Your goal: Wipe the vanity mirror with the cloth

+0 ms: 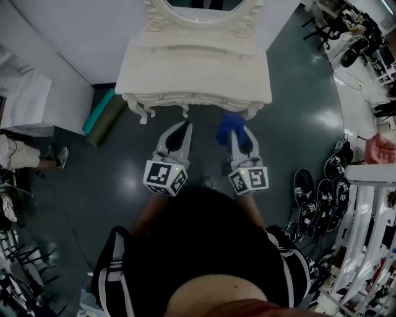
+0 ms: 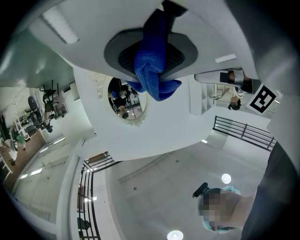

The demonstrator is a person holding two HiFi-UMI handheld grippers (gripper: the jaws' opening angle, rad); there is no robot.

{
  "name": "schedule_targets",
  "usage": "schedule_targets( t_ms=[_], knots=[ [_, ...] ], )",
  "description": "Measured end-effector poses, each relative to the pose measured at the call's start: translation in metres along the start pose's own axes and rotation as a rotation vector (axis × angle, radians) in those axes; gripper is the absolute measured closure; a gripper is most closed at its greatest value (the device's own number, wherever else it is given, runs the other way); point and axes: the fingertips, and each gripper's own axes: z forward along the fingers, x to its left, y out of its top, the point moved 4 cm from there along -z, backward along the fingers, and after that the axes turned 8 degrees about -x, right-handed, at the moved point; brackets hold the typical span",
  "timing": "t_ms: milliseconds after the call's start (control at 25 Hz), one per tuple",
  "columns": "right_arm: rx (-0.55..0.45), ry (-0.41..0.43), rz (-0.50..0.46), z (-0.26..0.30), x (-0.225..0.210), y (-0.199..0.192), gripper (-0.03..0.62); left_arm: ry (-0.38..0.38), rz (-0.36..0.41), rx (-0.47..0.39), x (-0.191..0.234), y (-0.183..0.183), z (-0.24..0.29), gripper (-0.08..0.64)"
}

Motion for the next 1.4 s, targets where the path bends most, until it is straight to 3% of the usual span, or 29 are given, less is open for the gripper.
schedule_targets(
  t_ms=[680, 1400],
  knots=[
    [-0.013, -0.014, 0.029, -0.001, 0.007, -0.005, 0.543, -0.009, -0.011, 0.020, 0.008, -0.002, -0.005, 0.548],
    [0.000, -0.035, 0.017, 0.010, 0.049, -0.029, 0.538, -0.012, -0.011, 0.019, 0.057, 0.010, -0.030, 0.548]
  ],
)
